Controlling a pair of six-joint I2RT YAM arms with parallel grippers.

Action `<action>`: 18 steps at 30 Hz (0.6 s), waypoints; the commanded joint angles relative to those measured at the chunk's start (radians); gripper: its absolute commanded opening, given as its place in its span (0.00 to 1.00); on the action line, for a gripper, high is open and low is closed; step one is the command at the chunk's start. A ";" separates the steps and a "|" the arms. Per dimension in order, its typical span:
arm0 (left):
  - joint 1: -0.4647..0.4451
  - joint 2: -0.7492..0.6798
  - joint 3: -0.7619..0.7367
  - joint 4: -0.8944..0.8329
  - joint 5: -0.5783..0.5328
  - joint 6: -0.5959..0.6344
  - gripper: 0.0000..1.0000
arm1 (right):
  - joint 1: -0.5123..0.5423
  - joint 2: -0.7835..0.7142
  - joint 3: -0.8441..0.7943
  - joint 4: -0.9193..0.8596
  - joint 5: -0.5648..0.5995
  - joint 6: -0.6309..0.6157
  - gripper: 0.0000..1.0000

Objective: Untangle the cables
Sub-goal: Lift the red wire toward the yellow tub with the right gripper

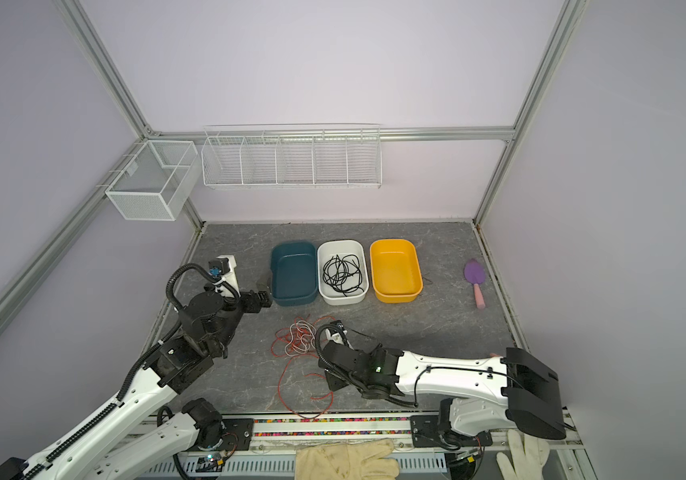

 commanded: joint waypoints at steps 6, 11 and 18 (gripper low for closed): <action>0.003 0.006 0.005 -0.012 0.005 0.012 0.99 | -0.040 -0.205 0.117 -0.173 0.081 -0.122 0.06; 0.003 0.010 0.005 -0.012 0.007 0.015 0.99 | -0.096 -0.290 0.199 -0.251 0.089 -0.189 0.07; 0.003 0.010 0.006 -0.012 0.007 0.015 0.99 | -0.172 -0.340 0.350 -0.355 0.135 -0.273 0.06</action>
